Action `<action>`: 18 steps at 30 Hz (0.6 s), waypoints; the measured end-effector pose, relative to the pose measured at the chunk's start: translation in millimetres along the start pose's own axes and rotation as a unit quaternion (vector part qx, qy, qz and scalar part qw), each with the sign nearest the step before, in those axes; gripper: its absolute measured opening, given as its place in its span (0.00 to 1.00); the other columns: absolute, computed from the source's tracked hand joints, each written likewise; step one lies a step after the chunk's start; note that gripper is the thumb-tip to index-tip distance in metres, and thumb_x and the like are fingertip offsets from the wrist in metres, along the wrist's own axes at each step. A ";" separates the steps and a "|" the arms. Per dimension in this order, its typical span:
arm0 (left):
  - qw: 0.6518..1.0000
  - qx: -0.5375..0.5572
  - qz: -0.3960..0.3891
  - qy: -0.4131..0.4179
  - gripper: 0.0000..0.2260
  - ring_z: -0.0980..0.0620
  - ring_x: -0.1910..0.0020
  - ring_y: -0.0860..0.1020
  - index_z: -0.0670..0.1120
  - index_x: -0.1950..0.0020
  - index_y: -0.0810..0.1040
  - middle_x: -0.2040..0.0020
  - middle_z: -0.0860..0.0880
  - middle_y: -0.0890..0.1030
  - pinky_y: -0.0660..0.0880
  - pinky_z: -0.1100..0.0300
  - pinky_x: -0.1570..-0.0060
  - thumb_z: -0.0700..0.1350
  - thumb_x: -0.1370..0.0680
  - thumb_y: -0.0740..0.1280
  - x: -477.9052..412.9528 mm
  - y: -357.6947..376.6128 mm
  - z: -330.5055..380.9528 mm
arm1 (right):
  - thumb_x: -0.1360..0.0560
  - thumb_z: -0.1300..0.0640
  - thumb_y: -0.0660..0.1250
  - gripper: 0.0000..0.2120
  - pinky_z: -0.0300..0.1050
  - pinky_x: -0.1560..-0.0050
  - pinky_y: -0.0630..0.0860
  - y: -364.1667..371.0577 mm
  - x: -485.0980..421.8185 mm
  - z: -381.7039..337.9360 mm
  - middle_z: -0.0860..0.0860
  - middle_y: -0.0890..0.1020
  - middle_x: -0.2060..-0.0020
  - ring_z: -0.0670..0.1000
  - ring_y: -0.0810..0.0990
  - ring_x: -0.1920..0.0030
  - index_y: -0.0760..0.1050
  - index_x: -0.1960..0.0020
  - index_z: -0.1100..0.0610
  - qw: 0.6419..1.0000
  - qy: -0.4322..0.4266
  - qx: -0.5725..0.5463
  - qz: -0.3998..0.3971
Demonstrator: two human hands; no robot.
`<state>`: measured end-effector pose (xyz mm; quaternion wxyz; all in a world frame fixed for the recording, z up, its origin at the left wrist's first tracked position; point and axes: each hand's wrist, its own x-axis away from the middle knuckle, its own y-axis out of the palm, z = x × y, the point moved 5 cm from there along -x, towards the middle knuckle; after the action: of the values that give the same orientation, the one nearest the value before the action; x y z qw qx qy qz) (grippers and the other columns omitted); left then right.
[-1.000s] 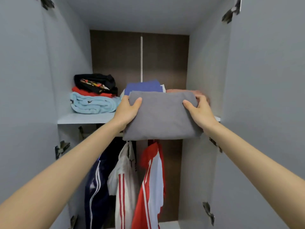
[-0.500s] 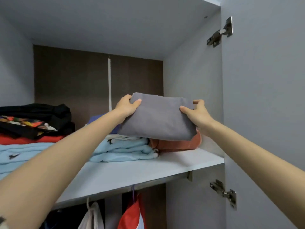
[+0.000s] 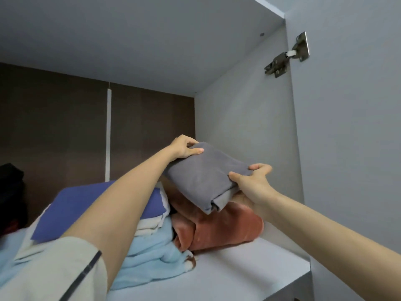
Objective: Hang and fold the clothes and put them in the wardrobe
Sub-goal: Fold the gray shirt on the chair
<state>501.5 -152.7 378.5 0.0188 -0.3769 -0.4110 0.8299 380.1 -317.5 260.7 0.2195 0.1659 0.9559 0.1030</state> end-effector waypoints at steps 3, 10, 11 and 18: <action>1.000 -0.019 0.005 0.014 0.17 0.47 0.40 0.77 0.45 0.39 0.81 0.41 0.46 0.82 0.73 0.54 0.39 0.51 0.24 0.71 -17.1 17.7 -8.3 | 0.25 0.61 0.69 0.21 0.59 0.59 0.82 1.4 -6.4 14.1 0.60 0.66 0.37 0.61 0.75 0.40 0.56 0.58 0.46 0.999 0.019 0.034 0.008; 0.990 -0.134 -0.023 0.036 0.12 0.46 0.37 0.75 0.48 0.37 0.79 0.37 0.45 0.77 0.71 0.52 0.38 0.46 0.21 0.66 -14.7 86.4 -35.7 | 0.22 0.39 0.55 0.15 0.51 0.53 0.75 -12.2 10.7 26.4 0.51 0.63 0.49 0.58 0.71 0.45 0.65 0.43 0.49 0.807 -0.193 0.558 -0.005; 0.990 -0.128 -0.023 0.045 0.12 0.46 0.38 0.76 0.47 0.38 0.79 0.38 0.46 0.77 0.71 0.52 0.38 0.45 0.20 0.65 -12.7 89.9 -32.8 | 0.22 0.39 0.53 0.17 0.51 0.52 0.74 -12.2 14.9 21.5 0.52 0.64 0.48 0.58 0.69 0.46 0.68 0.44 0.50 0.745 -0.274 0.608 0.021; 0.980 -0.195 -0.024 0.018 0.12 0.45 0.39 0.75 0.53 0.43 0.82 0.39 0.49 0.80 0.73 0.52 0.41 0.48 0.21 0.61 2.7 79.6 -30.5 | 0.19 0.43 0.44 0.21 0.48 0.34 0.60 -0.4 -4.2 42.4 0.50 0.69 0.36 0.53 0.66 0.38 0.66 0.34 0.47 0.711 -0.305 0.633 -0.017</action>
<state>541.3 -184.1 309.9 -0.0274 -0.3782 -0.5735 0.7262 402.8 -314.2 224.9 0.3442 0.2721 0.6809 -0.5864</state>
